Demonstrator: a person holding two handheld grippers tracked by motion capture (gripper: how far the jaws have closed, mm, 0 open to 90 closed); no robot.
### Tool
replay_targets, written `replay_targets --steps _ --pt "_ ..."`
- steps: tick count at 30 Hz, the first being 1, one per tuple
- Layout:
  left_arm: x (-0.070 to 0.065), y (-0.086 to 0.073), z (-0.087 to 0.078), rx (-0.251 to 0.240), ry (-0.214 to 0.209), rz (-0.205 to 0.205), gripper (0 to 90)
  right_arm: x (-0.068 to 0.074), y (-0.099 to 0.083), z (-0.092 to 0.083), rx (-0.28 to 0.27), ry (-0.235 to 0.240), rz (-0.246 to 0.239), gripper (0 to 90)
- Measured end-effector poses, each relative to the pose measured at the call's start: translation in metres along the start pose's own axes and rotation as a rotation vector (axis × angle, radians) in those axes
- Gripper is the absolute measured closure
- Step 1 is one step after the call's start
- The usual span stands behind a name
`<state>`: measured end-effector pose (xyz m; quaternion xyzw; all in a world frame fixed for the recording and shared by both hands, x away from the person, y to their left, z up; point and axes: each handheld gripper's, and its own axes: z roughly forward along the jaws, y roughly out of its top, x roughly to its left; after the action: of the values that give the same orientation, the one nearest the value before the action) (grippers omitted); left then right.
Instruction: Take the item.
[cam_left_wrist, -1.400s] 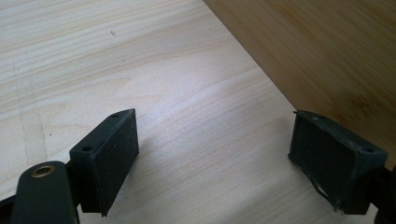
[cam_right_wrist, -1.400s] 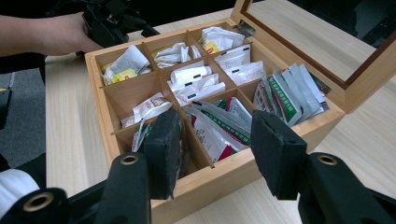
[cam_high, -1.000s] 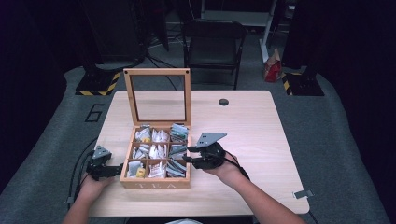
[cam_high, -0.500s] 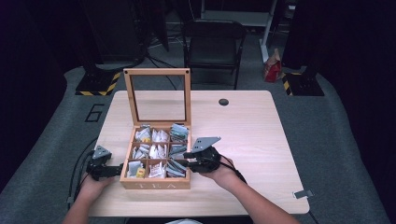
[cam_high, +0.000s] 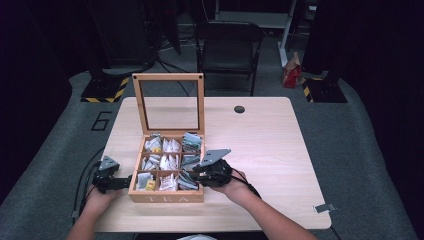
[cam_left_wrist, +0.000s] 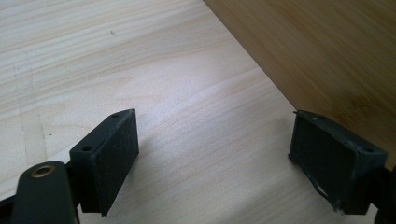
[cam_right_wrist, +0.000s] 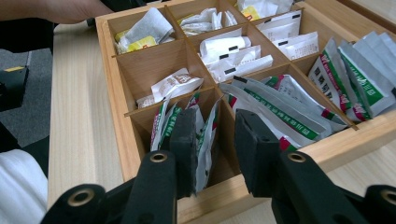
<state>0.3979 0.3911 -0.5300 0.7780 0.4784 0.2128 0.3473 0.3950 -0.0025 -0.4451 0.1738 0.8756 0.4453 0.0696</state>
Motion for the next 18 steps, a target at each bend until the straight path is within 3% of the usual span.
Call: replay_targets --steps 9,18 --pt "0.000 0.000 0.000 0.000 0.000 0.001 15.2 0.000 -0.001 0.010 0.020 0.004 -0.010 74.2" --pt "0.000 0.000 0.000 0.000 0.000 0.000 15.2 -0.002 -0.002 0.015 0.036 0.013 0.013 76.0"
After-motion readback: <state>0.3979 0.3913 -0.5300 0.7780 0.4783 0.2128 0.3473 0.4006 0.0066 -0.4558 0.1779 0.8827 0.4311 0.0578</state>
